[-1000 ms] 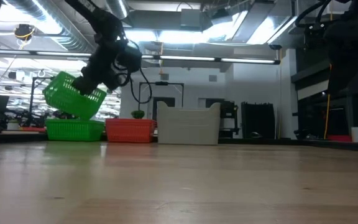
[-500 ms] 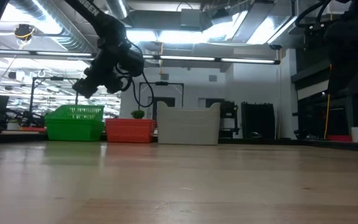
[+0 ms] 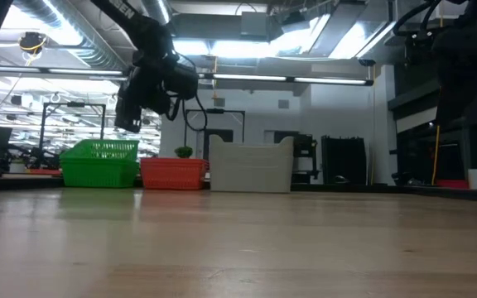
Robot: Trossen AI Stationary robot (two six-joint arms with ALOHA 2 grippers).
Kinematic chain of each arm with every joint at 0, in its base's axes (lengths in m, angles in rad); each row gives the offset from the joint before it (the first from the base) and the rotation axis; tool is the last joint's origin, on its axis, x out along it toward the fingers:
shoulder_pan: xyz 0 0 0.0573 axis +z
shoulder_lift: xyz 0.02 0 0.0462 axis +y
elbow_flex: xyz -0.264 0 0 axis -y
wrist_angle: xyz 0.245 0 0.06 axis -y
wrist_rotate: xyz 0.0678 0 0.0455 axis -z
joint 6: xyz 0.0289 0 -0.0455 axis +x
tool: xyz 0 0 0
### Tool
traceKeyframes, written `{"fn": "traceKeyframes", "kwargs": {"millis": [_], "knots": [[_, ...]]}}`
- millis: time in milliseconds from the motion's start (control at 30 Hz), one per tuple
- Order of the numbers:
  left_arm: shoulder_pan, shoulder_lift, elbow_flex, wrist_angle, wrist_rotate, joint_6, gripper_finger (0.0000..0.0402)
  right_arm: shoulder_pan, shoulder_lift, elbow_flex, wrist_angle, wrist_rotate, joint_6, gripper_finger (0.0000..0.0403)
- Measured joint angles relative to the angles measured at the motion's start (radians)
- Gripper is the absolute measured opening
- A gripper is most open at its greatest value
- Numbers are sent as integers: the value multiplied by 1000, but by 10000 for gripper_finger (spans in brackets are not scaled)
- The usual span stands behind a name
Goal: Stack baskets by color
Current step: Stack the bottom green bin on the top green bins
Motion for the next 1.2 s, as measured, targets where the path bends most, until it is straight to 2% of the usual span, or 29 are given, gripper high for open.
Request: {"fn": "traceKeyframes", "kwargs": {"millis": [100, 267, 433, 600, 733, 967, 1100, 1200], "knots": [[24, 31, 0, 8, 70, -39, 105, 0, 0, 0, 0, 0, -5, 44], [68, 96, 0, 22, 42, -41, 105, 0, 0, 0, 0, 0, -7, 44], [94, 118, 0, 32, 107, -37, 105, 0, 0, 0, 0, -1, -8, 44], [94, 117, 0, 38, 107, -12, 105, 0, 0, 0, 0, 0, -8, 44], [93, 117, 0, 55, 81, 4, 105, 0, 0, 0, 0, -1, -8, 44], [42, 117, 0, -14, 84, 63, 105, 0, 0, 0, 0, -1, -11, 44], [27, 116, 0, 7, -53, 46, 105, 0, 0, 0, 0, 12, -12, 44], [41, 116, 0, 63, -46, 48, 105, 0, 0, 0, 0, 12, -13, 44]]}}
